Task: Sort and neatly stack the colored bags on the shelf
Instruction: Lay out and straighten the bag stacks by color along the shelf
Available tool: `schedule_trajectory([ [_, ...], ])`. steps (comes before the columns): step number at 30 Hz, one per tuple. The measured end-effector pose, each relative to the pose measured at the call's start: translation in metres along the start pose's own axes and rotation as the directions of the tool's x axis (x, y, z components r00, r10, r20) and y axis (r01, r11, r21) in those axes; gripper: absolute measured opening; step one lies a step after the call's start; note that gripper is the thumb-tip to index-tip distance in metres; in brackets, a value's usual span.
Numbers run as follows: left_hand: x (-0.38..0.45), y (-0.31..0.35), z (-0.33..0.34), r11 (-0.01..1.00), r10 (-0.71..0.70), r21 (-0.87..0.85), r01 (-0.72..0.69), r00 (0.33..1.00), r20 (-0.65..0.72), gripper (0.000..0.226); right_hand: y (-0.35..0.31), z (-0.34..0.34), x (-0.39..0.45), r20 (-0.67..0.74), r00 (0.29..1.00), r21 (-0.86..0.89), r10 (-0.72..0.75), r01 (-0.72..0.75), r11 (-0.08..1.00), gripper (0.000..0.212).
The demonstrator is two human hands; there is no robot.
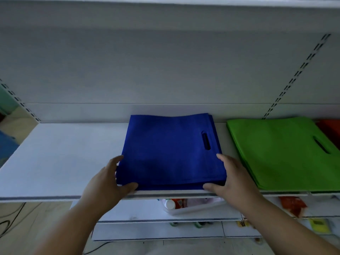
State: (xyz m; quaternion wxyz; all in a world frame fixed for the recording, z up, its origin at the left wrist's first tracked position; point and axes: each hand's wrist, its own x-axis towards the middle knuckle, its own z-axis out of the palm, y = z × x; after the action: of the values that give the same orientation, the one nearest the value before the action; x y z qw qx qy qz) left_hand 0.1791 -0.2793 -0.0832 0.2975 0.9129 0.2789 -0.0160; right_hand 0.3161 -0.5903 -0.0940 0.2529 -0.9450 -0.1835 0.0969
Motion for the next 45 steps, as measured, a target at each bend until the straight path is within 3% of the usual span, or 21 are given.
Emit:
schedule_trajectory([
  [3, 0.016, -0.002, -0.016, 0.988, -0.063, -0.137, 0.074, 0.994, 0.085, 0.079, -0.02, -0.011, -0.002, 0.039, 0.98, 0.203, 0.196, -0.2, 0.959, 0.098],
  [5, 0.023, -0.001, -0.021, 0.967, -0.051, -0.238, 0.096, 0.981, 0.189, 0.061, -0.029, -0.012, 0.004, 0.038, 0.946, 0.232, 0.323, -0.323, 0.918, 0.086],
  [8, 0.025, 0.007, -0.024, 0.846, -0.085, -0.491, 0.207, 0.962, 0.26, 0.037, -0.039, -0.011, 0.015, 0.03, 0.896, 0.268, 0.444, -0.435, 0.86, 0.075],
  [12, 0.031, 0.009, -0.025, 0.823, -0.109, -0.51, 0.248, 0.952, 0.287, 0.023, -0.047, -0.012, 0.024, 0.059, 0.854, 0.283, 0.518, -0.512, 0.811, 0.063],
  [16, 0.037, 0.014, -0.024, 0.859, -0.16, -0.436, 0.269, 0.95, 0.27, 0.012, -0.047, -0.007, 0.035, 0.097, 0.827, 0.385, 0.553, -0.544, 0.746, 0.036],
  [19, 0.042, 0.019, -0.015, 0.899, -0.214, -0.334, 0.282, 0.95, 0.226, 0.016, -0.047, -0.008, 0.042, 0.155, 0.812, 0.451, 0.563, -0.565, 0.69, 0.042],
  [22, 0.051, 0.026, -0.01, 0.892, -0.264, -0.322, 0.317, 0.944, 0.199, 0.014, -0.042, -0.008, 0.049, 0.208, 0.811, 0.537, 0.547, -0.562, 0.629, 0.052],
  [28, 0.059, 0.036, -0.012, 0.906, -0.29, -0.263, 0.332, 0.939, 0.185, 0.015, -0.042, -0.02, 0.054, 0.261, 0.848, 0.589, 0.461, -0.518, 0.621, 0.056],
  [32, 0.063, 0.041, -0.011, 0.8, -0.334, -0.448, 0.399, 0.917, 0.22, 0.015, -0.039, -0.021, 0.065, 0.332, 0.856, 0.565, 0.395, -0.517, 0.644, 0.03],
  [37, 0.081, 0.045, -0.019, 0.727, -0.343, -0.527, 0.441, 0.897, 0.278, 0.019, -0.03, -0.022, 0.081, 0.327, 0.859, 0.529, 0.395, -0.513, 0.677, 0.083],
  [38, 0.084, 0.044, -0.018, 0.766, -0.328, -0.482, 0.425, 0.904, 0.275, 0.019, -0.029, -0.018, 0.083, 0.315, 0.862, 0.531, 0.398, -0.508, 0.679, 0.081],
  [41, 0.083, 0.043, -0.01, 0.914, -0.264, -0.272, 0.302, 0.95, 0.167, 0.023, -0.037, -0.017, 0.076, 0.209, 0.904, 0.475, 0.374, -0.428, 0.769, 0.042],
  [45, 0.072, 0.033, -0.005, 0.964, -0.116, -0.245, 0.105, 0.993, -0.032, 0.034, -0.041, -0.011, 0.07, 0.029, 0.967, 0.44, 0.253, -0.239, 0.866, 0.023],
])
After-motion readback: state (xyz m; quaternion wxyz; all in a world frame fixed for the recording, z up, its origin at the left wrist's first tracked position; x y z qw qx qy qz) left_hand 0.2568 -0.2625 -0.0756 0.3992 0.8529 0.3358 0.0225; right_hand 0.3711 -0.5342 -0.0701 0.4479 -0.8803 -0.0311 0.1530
